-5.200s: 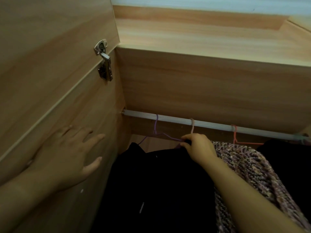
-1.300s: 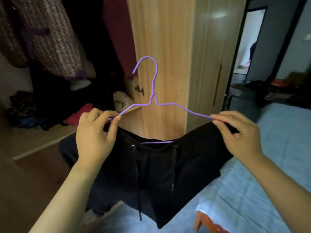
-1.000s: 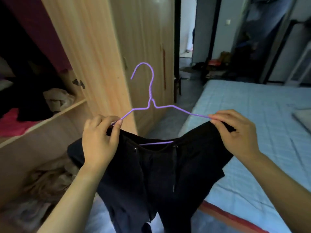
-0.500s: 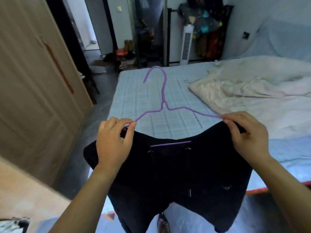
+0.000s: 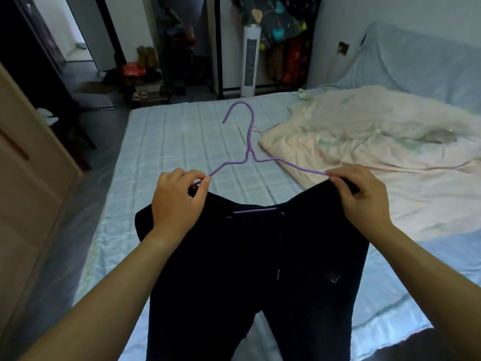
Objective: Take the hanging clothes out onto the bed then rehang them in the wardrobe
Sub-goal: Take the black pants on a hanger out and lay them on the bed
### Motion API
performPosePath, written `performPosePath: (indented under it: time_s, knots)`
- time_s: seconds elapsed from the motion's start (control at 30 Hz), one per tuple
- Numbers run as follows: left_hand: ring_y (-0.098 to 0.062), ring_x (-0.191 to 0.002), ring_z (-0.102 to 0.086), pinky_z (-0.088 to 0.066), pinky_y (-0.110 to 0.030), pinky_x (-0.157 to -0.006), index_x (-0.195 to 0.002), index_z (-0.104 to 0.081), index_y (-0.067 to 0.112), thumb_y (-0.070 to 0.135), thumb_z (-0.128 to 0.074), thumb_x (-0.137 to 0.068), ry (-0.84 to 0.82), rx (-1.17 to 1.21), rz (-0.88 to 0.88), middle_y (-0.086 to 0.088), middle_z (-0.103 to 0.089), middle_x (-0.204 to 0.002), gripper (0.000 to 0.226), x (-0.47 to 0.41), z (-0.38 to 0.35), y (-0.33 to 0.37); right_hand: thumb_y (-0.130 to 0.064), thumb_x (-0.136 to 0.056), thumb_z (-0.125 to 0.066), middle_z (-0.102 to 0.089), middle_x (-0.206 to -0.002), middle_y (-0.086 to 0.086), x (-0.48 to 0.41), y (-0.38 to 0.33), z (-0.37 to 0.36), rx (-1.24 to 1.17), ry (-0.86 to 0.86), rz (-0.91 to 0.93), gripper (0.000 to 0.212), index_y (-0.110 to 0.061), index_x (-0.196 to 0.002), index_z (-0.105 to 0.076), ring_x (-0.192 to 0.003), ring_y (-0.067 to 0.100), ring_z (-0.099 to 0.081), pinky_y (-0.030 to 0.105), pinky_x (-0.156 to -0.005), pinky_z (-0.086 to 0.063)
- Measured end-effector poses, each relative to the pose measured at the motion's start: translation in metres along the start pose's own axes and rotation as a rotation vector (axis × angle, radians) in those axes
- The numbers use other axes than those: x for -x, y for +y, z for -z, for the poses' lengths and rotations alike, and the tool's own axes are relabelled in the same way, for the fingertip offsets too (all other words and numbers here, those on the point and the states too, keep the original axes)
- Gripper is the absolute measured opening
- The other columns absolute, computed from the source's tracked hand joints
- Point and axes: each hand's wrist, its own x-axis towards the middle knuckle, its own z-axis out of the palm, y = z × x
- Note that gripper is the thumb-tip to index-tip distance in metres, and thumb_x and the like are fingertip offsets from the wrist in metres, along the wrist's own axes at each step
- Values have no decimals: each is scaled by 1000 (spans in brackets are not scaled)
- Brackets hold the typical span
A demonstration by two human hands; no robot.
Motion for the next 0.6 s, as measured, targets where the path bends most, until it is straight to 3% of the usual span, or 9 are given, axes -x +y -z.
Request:
performPosePath:
  time_s: [0.17,0.37,0.5,0.6]
  knots:
    - [-26,-85,-51,-34,-31,-65,-91,-68,20,35,-57,-91,-110,-128,129,8,-49,-75,19,-21,-64,-54,-10,-87,-61,-61,-92,-1,-32,67,-97,-26,-157,-79,15,-17,-95,-71,-82,-1,-51,6,-75,-38]
    - [-29,-86,-54,-39,-35,-58,-91,-66,17,38,-52,-93,-297,-369,216,-4,-63,-77,25,-18,-151,-145,-17,-89,-59,-53,-98,-11,-34,154,-235,-89,-394,-111,15,-23,-98,-70,-85,0,-53,9,-76,-39]
    - [-29,-90,-55,-36,-33,-64,-98,-65,19,42,-47,-94,-481,-434,294,-3,-66,-82,30,-8,-210,-199,-18,-91,-57,-57,-95,-11,-27,204,-308,-121,-492,-146,16,-24,-97,-70,-82,4,-57,18,-74,-45]
    - [-28,-105,-52,-38,-35,-75,-114,-60,22,53,-38,-93,-611,-413,350,-2,-66,-104,43,-2,-250,-228,-20,-91,-57,-57,-95,-12,-25,237,-352,-103,-531,-196,16,-27,-96,-70,-84,4,-57,18,-74,-43]
